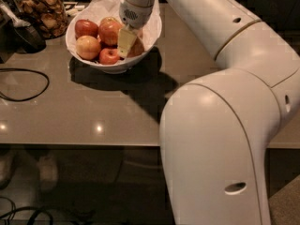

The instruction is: Pick apple from white bowl

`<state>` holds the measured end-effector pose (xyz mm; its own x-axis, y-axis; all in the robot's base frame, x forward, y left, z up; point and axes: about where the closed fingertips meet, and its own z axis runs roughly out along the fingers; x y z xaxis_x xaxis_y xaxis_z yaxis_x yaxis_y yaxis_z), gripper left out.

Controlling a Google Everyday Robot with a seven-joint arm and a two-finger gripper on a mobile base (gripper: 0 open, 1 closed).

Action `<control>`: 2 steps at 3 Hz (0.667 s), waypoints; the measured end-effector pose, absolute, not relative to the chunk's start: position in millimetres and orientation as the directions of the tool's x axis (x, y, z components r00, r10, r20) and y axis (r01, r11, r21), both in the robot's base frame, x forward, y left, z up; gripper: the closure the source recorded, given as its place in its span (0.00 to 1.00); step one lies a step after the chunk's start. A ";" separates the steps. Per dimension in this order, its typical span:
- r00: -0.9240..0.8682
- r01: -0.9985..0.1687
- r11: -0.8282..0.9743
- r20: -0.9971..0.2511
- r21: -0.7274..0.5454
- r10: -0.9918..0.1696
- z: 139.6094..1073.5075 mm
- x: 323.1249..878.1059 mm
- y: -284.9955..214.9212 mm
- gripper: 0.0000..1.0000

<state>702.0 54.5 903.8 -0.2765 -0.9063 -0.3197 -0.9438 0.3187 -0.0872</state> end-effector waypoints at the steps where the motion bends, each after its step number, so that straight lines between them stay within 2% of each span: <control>1: -0.277 -0.943 0.322 -0.333 -0.087 -0.902 905.2 702.7 54.1 1.00; 2: -0.273 -0.936 0.334 -0.372 -0.110 -0.887 940.2 690.3 40.3 1.00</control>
Offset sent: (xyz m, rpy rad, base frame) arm -0.0380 -0.0411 0.0984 0.0833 -0.0900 -0.0248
